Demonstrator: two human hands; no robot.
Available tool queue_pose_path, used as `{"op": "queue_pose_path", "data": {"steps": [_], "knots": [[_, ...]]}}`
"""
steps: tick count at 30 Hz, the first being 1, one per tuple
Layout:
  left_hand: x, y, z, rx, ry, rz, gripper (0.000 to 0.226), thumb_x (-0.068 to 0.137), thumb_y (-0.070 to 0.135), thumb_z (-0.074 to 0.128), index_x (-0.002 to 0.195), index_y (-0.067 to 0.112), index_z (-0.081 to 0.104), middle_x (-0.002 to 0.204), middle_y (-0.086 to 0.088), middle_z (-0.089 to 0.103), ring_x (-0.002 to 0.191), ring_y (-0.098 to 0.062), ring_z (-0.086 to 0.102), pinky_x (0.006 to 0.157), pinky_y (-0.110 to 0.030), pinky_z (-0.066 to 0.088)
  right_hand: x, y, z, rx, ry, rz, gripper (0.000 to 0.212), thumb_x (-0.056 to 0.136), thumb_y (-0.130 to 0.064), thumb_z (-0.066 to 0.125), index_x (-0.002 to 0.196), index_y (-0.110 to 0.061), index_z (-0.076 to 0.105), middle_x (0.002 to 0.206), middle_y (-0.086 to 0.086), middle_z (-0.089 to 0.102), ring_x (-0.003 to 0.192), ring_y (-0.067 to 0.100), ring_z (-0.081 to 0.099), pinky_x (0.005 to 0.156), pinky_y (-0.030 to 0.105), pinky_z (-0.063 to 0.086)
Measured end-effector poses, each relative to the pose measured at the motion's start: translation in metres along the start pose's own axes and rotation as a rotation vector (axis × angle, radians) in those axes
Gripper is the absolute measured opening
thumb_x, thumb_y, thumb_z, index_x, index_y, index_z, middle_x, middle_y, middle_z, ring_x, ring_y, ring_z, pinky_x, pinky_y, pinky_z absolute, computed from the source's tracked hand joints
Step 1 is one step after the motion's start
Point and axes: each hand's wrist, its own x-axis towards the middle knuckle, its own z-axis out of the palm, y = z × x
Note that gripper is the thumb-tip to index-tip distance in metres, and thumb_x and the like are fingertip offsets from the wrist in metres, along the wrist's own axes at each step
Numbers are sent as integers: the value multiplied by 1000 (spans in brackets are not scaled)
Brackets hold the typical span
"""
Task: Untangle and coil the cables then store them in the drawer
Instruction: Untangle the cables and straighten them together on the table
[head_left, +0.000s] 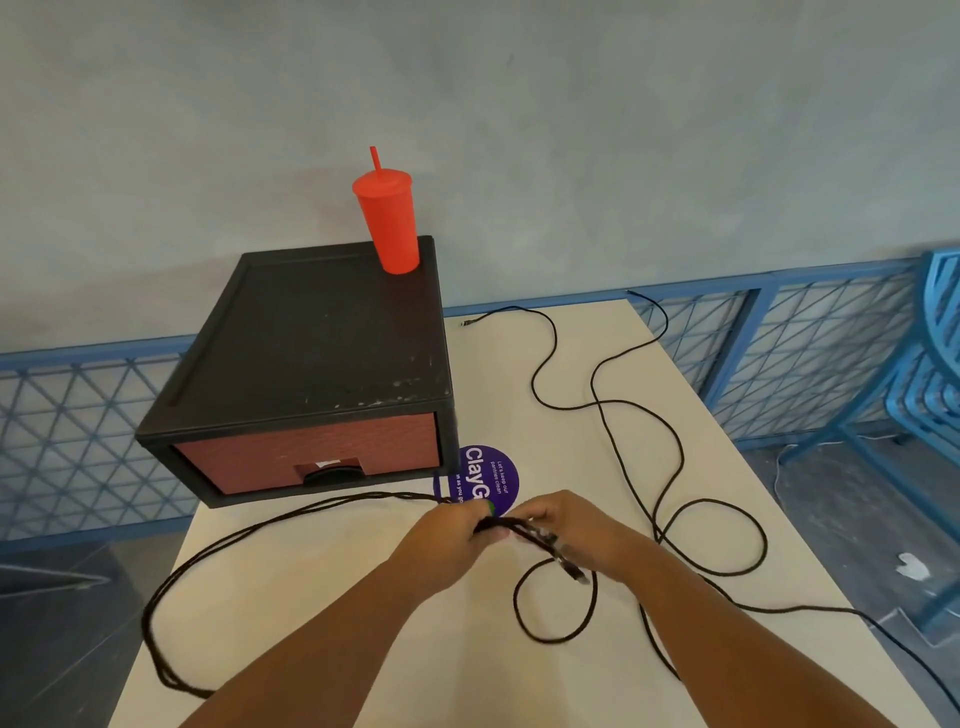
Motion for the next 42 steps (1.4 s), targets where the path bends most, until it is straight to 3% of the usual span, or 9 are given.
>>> {"op": "queue_pose_path", "data": {"steps": [4, 10, 15, 18, 24, 28, 34, 38, 42], "knots": [[2, -21, -13, -50, 55, -110, 26, 95, 38, 44, 87, 16, 55, 69, 5, 52, 68, -15, 51, 56, -23, 33, 1, 18, -26, -167, 162, 120, 12, 88, -22, 59, 90, -18, 70, 65, -10, 56, 52, -3, 50, 53, 10, 35], [-5, -47, -24, -137, 243, -329, 28, 97, 37, 40, 79, 19, 50, 65, 6, 49, 67, -15, 49, 60, -29, 33, -6, 54, -69, -567, 308, 253, 16, 91, -30, 52, 95, -21, 65, 80, -1, 61, 80, 19, 60, 71, 30, 46], [-14, -70, -31, -88, 262, -412, 36, 98, 37, 38, 65, 22, 41, 63, 4, 48, 71, -22, 51, 62, -31, 31, -21, 69, -115, -605, 615, 393, 17, 94, -26, 48, 97, -20, 64, 76, 3, 63, 69, 22, 60, 58, 31, 48], [-10, -64, -24, -111, 226, -394, 29, 97, 37, 40, 77, 19, 50, 67, 5, 52, 69, -16, 52, 55, -23, 33, -9, 49, -124, -637, 712, 303, 27, 97, -33, 42, 95, -13, 59, 67, 2, 55, 67, 21, 55, 55, 28, 41], [-2, -33, -27, -213, 219, -247, 51, 91, 33, 55, 138, 21, 39, 133, -1, 55, 121, -20, 51, 89, -22, 38, 22, 12, -106, -733, 471, 226, 36, 99, -40, 32, 107, -14, 56, 70, -4, 49, 78, 23, 57, 66, 32, 43], [9, -6, -35, -399, 238, -183, 56, 87, 22, 61, 138, 23, 39, 125, 1, 57, 108, -14, 55, 67, -6, 43, 31, 6, -72, -736, 364, 192, 36, 99, -40, 32, 110, -13, 54, 84, 5, 56, 80, 25, 58, 69, 32, 45], [25, 23, -43, -664, 286, -202, 50, 85, 13, 63, 130, 30, 50, 75, 3, 52, 83, -15, 56, 77, -29, 55, 31, -2, -34, -670, 272, 116, 37, 98, -40, 33, 107, -13, 56, 67, -5, 46, 69, 17, 50, 59, 26, 40], [28, 28, -46, -744, 287, -224, 32, 85, 23, 64, 115, 30, 60, 100, -5, 66, 100, -26, 62, 79, -42, 58, 18, -11, -34, -179, 237, 109, 40, 96, -43, 37, 100, -11, 60, 62, -7, 42, 55, 6, 39, 51, 16, 34], [27, 33, -47, -655, 163, -142, 35, 78, 34, 67, 113, 29, 61, 105, 0, 67, 105, -23, 61, 89, -43, 53, 8, -19, -34, -60, 123, 94, 47, 93, -47, 39, 107, -8, 60, 68, -3, 44, 64, 10, 42, 48, 13, 36]]}}
